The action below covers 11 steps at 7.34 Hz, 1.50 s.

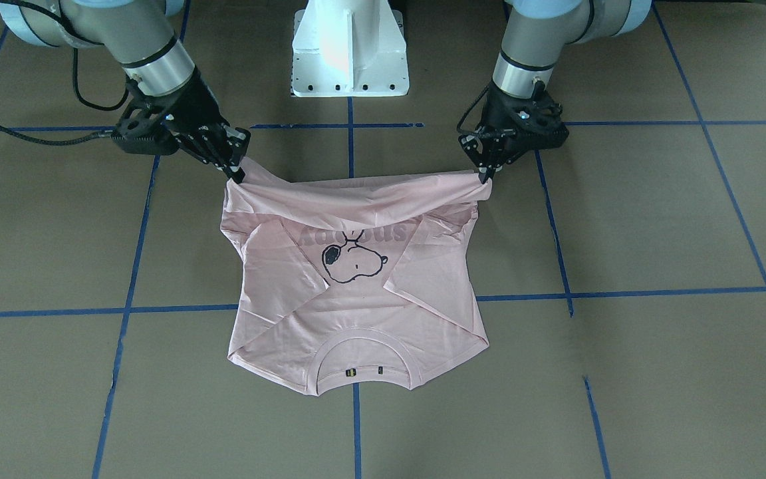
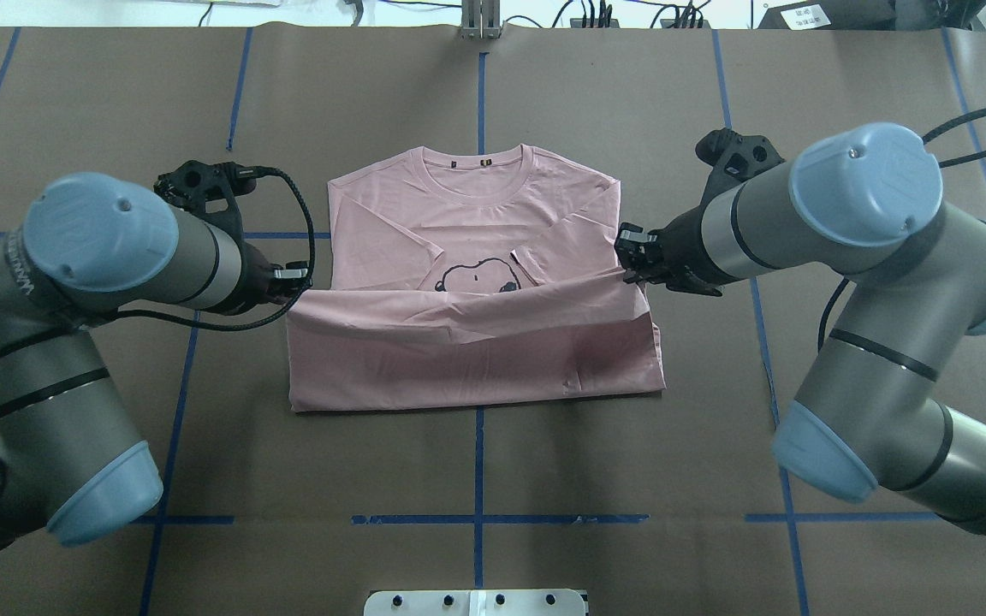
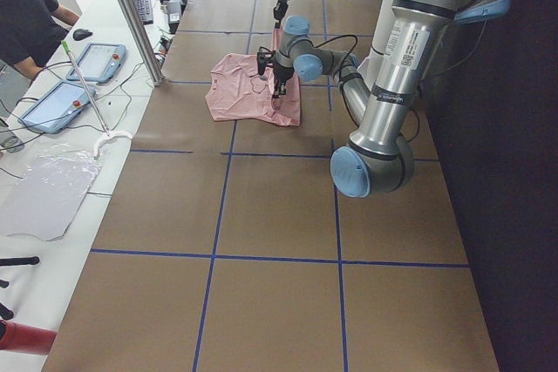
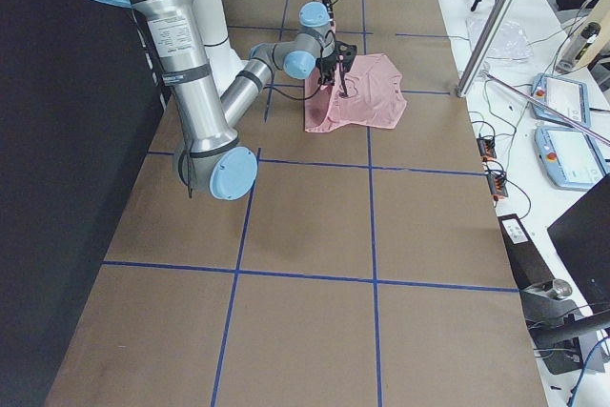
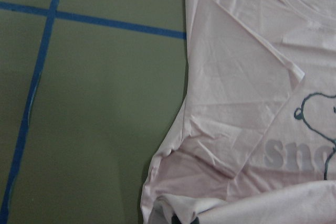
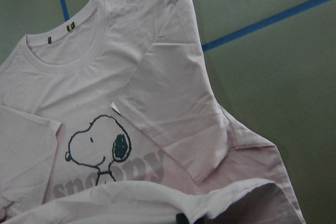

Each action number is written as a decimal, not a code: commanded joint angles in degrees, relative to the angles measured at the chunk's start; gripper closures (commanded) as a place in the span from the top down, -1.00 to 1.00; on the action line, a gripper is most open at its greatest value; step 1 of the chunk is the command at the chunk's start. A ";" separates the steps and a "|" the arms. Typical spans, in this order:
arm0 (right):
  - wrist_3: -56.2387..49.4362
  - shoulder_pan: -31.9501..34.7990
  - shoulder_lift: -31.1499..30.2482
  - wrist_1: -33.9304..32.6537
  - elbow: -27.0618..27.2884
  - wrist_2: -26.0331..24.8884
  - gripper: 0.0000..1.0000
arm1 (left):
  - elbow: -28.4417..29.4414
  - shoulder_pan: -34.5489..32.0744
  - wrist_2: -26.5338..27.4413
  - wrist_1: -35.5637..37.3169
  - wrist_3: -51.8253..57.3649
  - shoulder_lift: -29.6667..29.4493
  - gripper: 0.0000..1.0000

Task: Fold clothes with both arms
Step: 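Lay the hem down along the collar edge with both grippers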

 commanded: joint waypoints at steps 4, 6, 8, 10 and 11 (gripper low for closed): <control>-2.72 6.83 7.70 15.63 -23.72 0.75 -1.00 | 19.62 -5.75 0.07 -16.51 1.15 -4.23 -1.00; -2.72 8.06 14.71 16.56 -32.68 0.75 -1.00 | 25.68 -6.28 0.07 -19.87 1.24 -6.76 -1.00; -2.81 9.38 18.67 16.56 -37.53 0.75 -1.00 | 27.72 -6.55 0.59 -19.79 0.98 -9.40 -1.00; -3.50 10.44 19.74 16.65 -41.49 0.66 -1.00 | 32.63 -7.07 2.09 -20.05 0.98 -13.18 -1.00; -4.29 10.44 19.84 16.65 -42.03 0.58 -1.00 | 32.74 -7.34 2.09 -20.05 1.06 -13.28 -1.00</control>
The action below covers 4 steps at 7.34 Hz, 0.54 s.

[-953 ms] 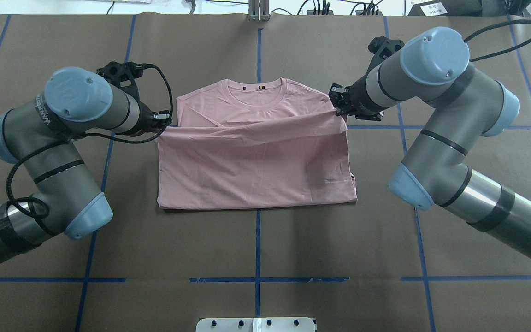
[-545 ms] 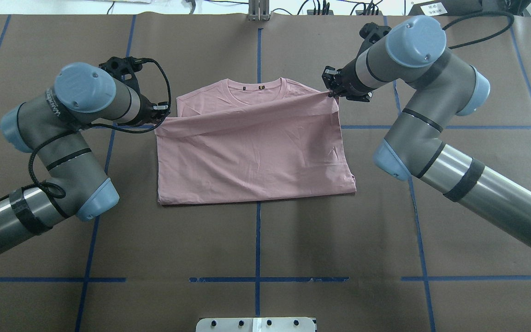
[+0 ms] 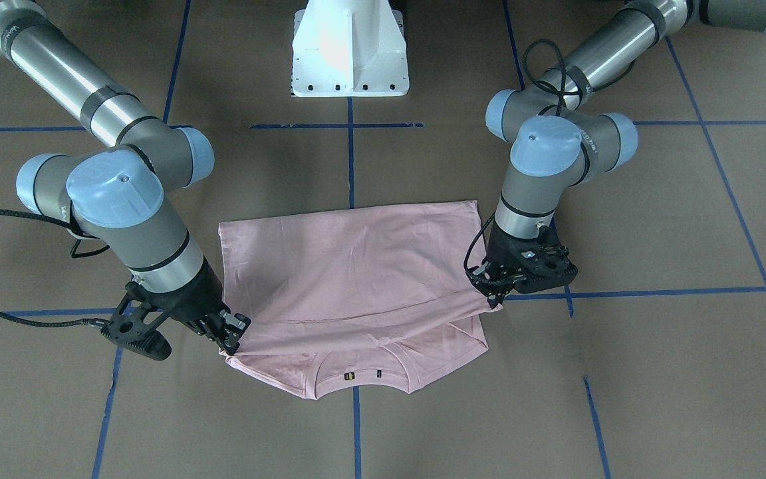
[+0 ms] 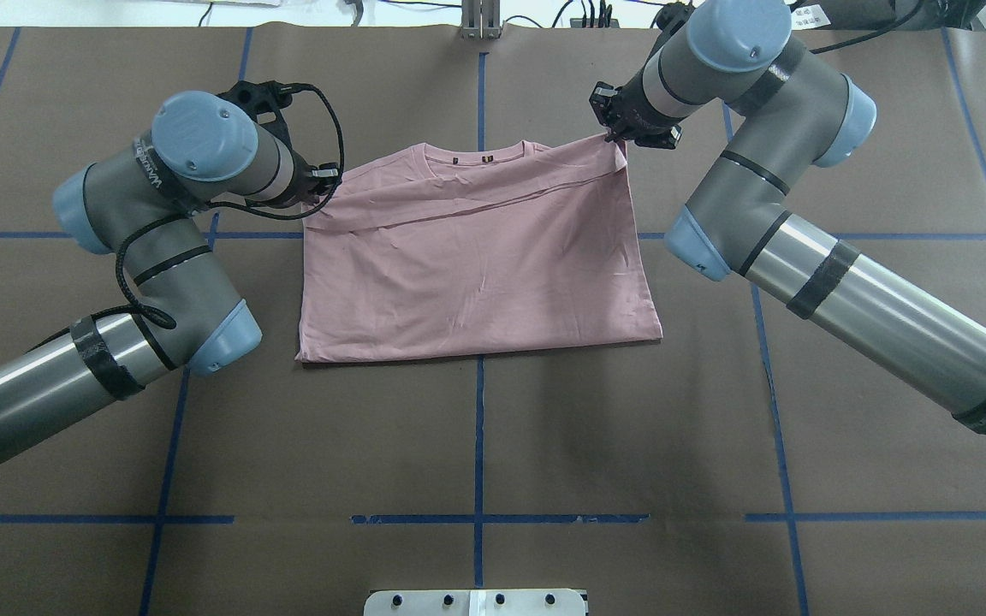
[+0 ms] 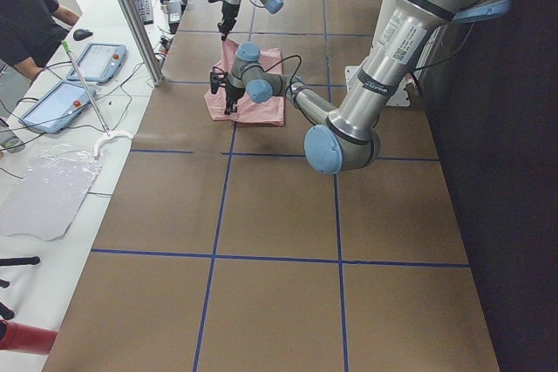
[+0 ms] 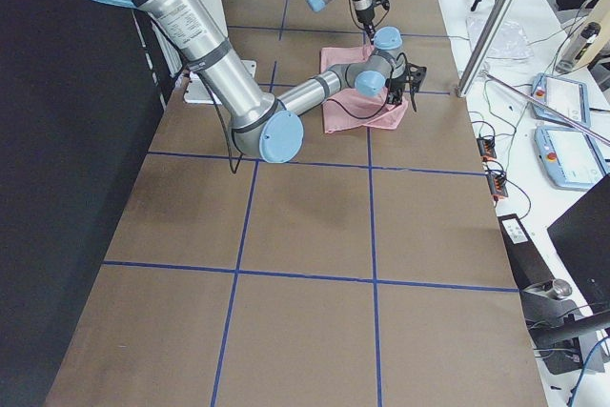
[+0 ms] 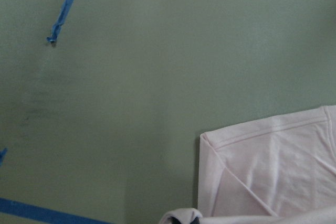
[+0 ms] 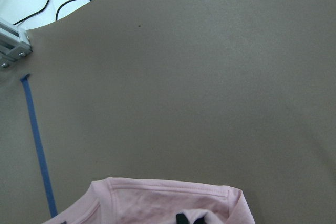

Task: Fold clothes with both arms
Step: 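Lay the hem down along the collar edge with both grippers, then open both grippers and raise them off the folded shirt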

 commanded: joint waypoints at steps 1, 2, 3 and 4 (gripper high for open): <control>-0.83 0.22 0.72 0.02 -1.60 -0.10 -1.00 | 1.27 -0.63 0.23 -0.06 0.06 -0.90 -1.00; -0.83 0.13 0.90 0.02 -1.60 -0.10 -1.00 | 1.88 -1.33 0.23 -0.41 0.32 -0.90 -1.00; -0.83 -0.05 0.90 0.02 -1.60 -0.10 -1.00 | 2.93 -1.42 0.23 -1.54 0.85 -0.90 -1.00; -0.83 -0.14 0.81 0.02 -1.60 -0.10 -1.00 | 3.11 -1.42 0.23 -1.81 0.85 -0.99 -1.00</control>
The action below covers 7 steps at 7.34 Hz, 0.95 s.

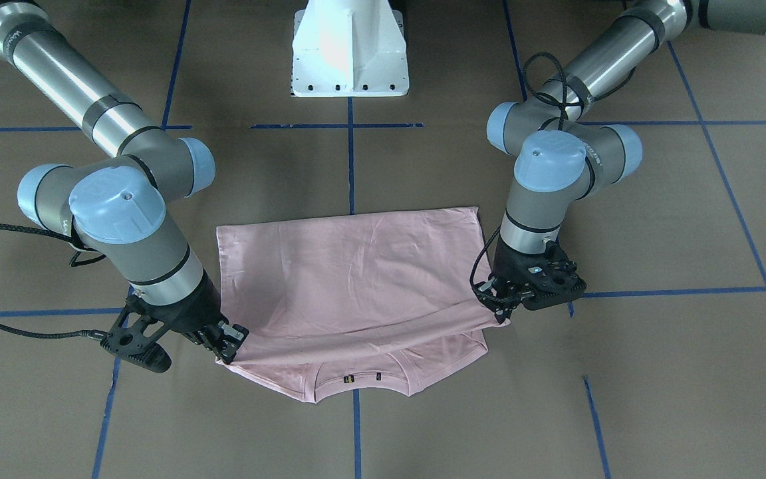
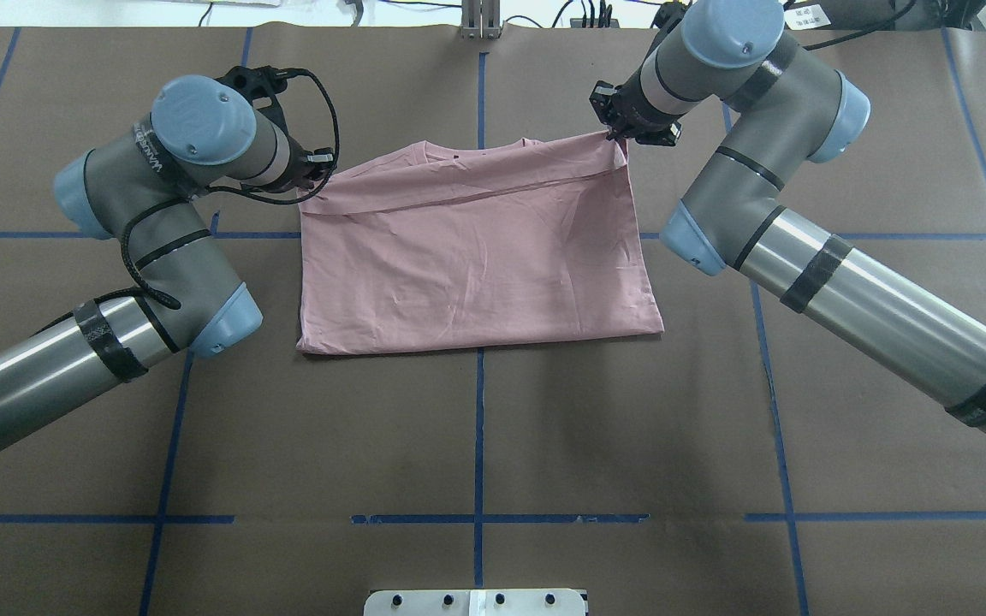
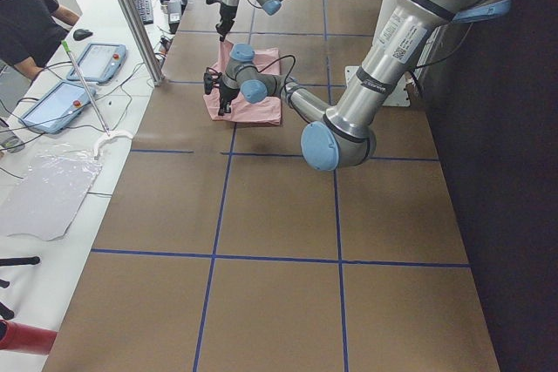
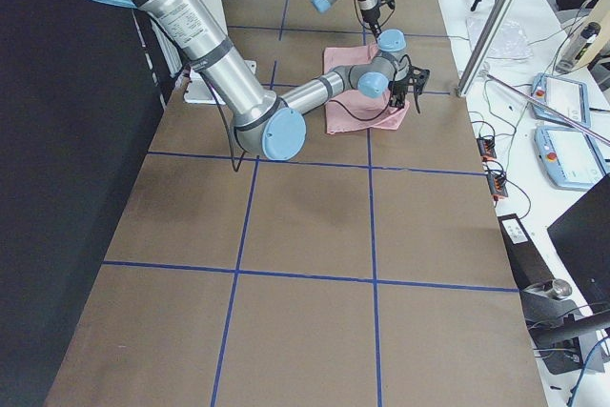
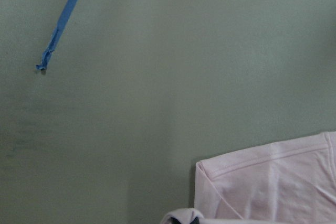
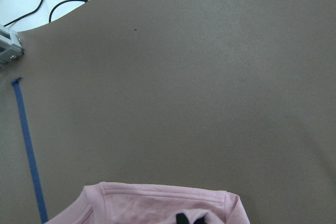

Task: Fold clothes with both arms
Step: 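Open both grippers and raise them off the folded shirt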

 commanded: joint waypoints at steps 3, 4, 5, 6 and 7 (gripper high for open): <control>-0.02 -0.13 -0.02 0.00 -0.03 -0.18 -1.00 | 0.67 -0.04 -0.08 -0.72 -0.23 -0.96 -0.99; 0.07 -0.13 -0.02 0.00 -0.03 0.00 -0.50 | 0.67 -0.04 -0.09 -0.72 -0.32 -0.96 -0.23; -0.10 -0.57 -0.28 0.00 -0.03 -0.35 0.99 | 0.67 0.04 -0.09 -0.98 0.12 -0.87 0.97; -0.54 -0.66 -0.55 0.00 -0.03 -0.44 1.00 | 0.67 -0.04 0.00 -0.99 0.12 -0.87 1.00; -2.89 -0.49 -0.63 0.00 0.05 -0.01 1.00 | 0.67 -0.04 -0.08 -0.99 0.12 -0.79 1.00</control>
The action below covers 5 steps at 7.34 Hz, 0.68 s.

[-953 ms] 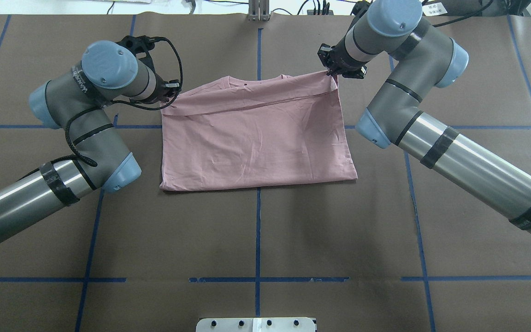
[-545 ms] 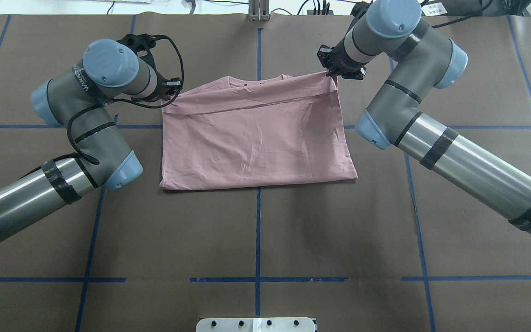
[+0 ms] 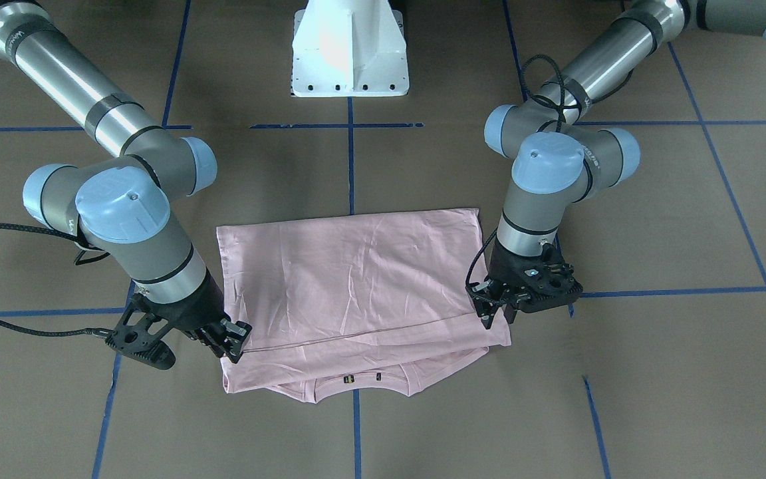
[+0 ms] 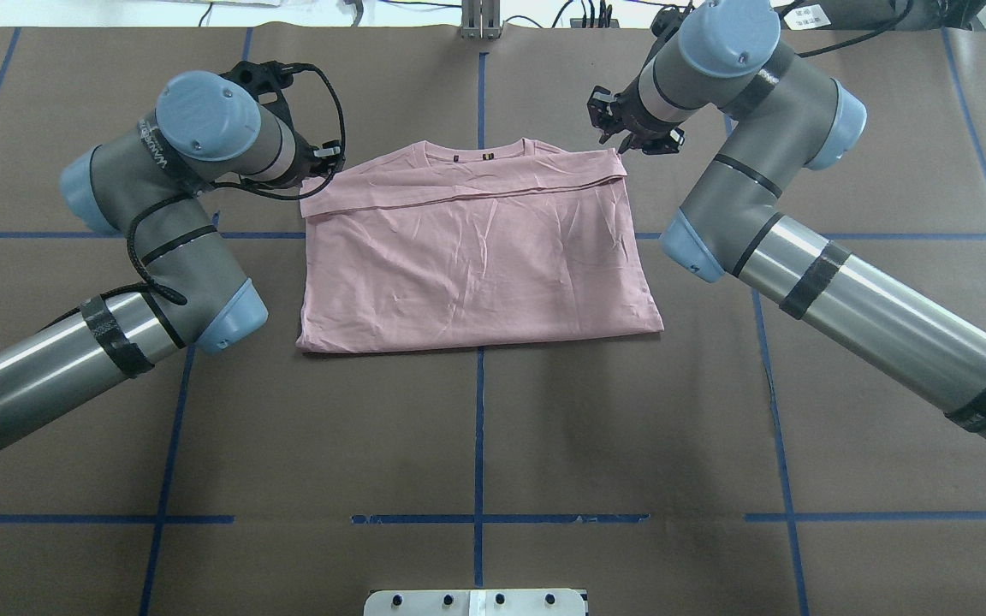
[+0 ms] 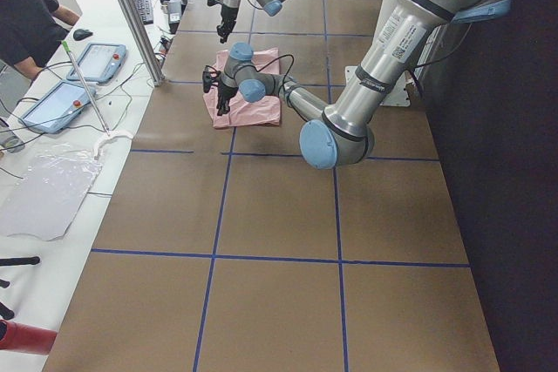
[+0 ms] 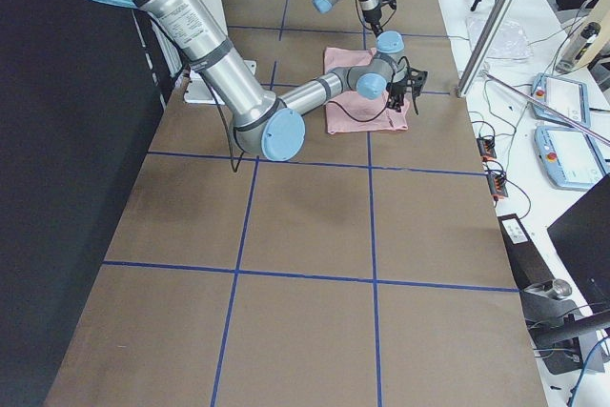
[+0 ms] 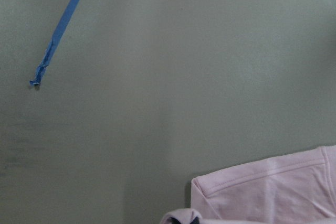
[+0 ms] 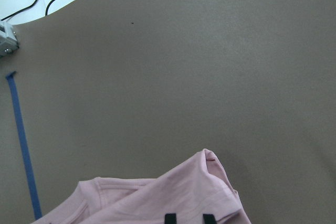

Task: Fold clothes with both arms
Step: 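Open both grippers and raise them off the folded shirt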

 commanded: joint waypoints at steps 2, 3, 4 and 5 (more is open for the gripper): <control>-1.90 -0.40 -1.42 -0.78 4.52 1.05 1.00 | -0.43 -0.12 -0.12 -3.79 -0.21 0.07 1.00; -1.64 -1.97 -7.26 -0.88 11.70 2.02 1.00 | -0.52 -0.03 -0.21 -4.34 -0.56 0.07 1.00; -1.55 -3.46 -13.06 -1.40 18.21 2.03 1.00 | -0.78 0.06 -0.30 -4.26 -0.65 0.16 1.00; -1.55 -5.22 -17.38 -3.67 23.75 1.68 1.00 | -1.22 0.23 -0.30 -4.08 -0.65 0.16 1.00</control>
